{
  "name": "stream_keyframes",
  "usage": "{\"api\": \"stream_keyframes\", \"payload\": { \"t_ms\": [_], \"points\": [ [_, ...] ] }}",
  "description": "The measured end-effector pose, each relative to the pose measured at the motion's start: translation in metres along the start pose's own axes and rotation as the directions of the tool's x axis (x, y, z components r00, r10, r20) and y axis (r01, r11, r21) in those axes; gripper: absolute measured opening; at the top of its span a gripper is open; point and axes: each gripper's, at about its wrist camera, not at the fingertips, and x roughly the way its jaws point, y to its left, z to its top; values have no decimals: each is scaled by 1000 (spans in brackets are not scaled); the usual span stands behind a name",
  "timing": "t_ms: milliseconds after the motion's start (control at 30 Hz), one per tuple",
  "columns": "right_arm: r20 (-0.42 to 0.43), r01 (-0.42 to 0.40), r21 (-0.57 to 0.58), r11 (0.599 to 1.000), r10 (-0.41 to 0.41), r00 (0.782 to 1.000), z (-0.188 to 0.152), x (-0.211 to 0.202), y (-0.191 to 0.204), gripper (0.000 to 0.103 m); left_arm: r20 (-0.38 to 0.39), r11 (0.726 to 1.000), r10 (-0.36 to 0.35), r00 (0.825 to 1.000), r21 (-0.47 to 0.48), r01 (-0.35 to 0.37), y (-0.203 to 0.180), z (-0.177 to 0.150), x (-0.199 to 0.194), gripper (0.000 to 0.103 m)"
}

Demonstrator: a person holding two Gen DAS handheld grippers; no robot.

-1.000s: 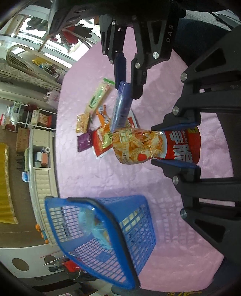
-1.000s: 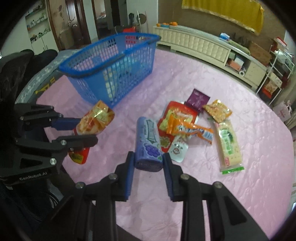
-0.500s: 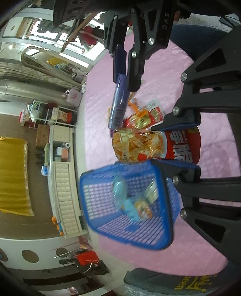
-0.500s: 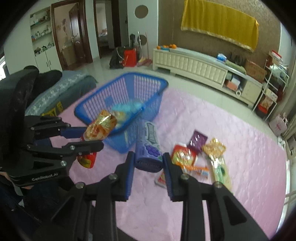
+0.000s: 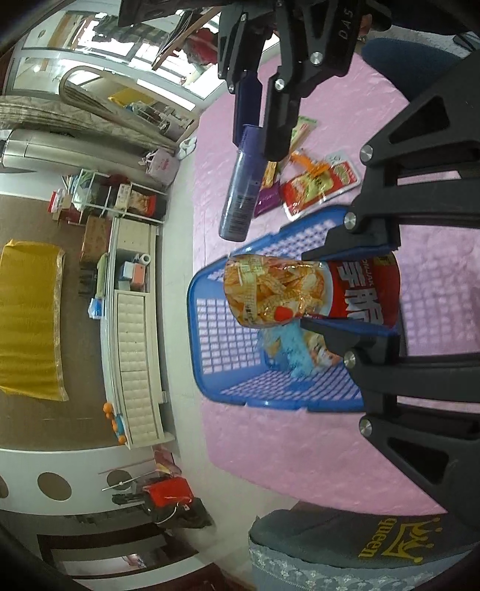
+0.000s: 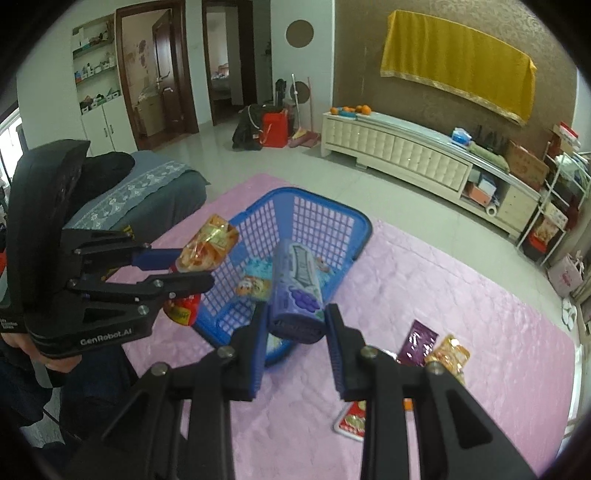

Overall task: Organize snacks
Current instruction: 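Lift both held snacks and carry them over the blue basket, then open both tools to drop the noodle bag and gum box into the basket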

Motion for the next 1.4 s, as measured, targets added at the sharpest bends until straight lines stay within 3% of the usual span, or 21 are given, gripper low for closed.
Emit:
{"api": "stream_keyframes", "payload": {
  "t_ms": [567,767,933,967,1000,1067,1167,1400],
  "points": [
    [-90,-18,22,1000,20,996,42,97,-21,26,-84,1000,5,996,-28,-7,39,35,61,25],
    [-106,-2,28,1000,5,994,52,121,-29,25,-113,999,-2,994,-47,-4,51,41,83,25],
    [-117,60,10,998,-58,991,54,142,-32,27,-122,999,-4,993,-52,-2,53,40,88,25],
    [-106,78,20,997,-75,992,53,143,-34,33,-121,999,-6,993,-54,0,52,39,86,25],
    [-99,94,30,995,-90,991,51,143,-36,53,-120,998,-9,993,-57,2,51,38,85,25],
    [-84,94,36,995,-91,992,49,139,-38,83,-119,998,-11,993,-57,4,51,38,82,25],
    [-48,101,45,994,-99,994,44,125,-40,86,-118,998,-11,993,-56,4,48,36,76,25],
    [-58,107,123,987,-100,993,32,101,-49,100,-105,999,-25,994,-44,21,39,35,63,26]
  ]
}}
